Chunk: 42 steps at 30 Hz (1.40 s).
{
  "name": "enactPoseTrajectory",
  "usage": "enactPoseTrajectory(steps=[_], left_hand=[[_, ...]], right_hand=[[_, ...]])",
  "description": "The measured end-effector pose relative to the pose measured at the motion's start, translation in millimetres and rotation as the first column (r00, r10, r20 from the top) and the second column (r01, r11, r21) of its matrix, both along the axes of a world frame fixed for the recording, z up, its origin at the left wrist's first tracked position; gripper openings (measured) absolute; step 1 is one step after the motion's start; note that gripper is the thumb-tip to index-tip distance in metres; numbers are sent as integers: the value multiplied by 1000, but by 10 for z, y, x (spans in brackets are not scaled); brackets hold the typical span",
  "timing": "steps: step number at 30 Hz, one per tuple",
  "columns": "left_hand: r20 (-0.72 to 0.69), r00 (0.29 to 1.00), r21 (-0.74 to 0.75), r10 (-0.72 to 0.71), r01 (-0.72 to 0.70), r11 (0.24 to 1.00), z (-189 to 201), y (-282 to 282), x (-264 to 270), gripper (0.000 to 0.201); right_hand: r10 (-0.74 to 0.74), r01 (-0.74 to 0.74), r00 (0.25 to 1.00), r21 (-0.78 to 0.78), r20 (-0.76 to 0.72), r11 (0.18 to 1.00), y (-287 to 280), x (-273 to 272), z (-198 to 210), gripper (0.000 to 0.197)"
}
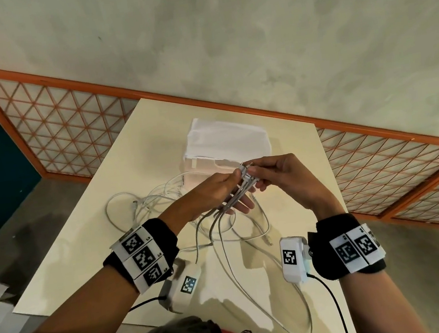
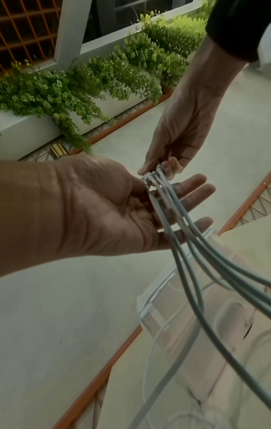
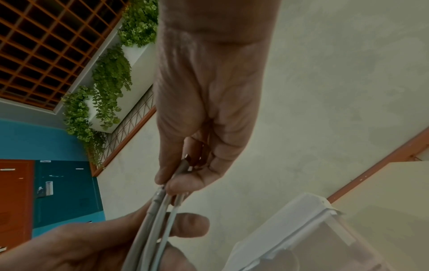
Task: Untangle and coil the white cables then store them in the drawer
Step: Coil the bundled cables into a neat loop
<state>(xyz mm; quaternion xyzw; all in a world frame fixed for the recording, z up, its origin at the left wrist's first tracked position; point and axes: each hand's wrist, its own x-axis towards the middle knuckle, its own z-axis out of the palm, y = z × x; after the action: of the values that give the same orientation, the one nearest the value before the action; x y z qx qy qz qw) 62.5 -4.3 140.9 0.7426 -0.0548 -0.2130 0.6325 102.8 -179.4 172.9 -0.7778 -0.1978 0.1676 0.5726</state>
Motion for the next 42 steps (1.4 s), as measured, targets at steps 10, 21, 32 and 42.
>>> enactPoseTrajectory(steps=[10,21,32,42], left_hand=[[-36,999,6,2,-2,1000,11,-84,-16,67],[68,997,-36,-29,32,999,-25,-49,-46,57],[-60,992,-167,-108,97,981,-31,48,37,53],[23,966,-166,-256,257,952,70,28,4,36]], right_hand=[[93,-94,995,-76,-21,993,-51,-48,54,22],[110,-108,994,-82,13,991,50,-62,62,21],[7,-8,1000,77,16,997,68,24,-22,28],[-48,51,999,235,-14,971,114,82,-192,24]])
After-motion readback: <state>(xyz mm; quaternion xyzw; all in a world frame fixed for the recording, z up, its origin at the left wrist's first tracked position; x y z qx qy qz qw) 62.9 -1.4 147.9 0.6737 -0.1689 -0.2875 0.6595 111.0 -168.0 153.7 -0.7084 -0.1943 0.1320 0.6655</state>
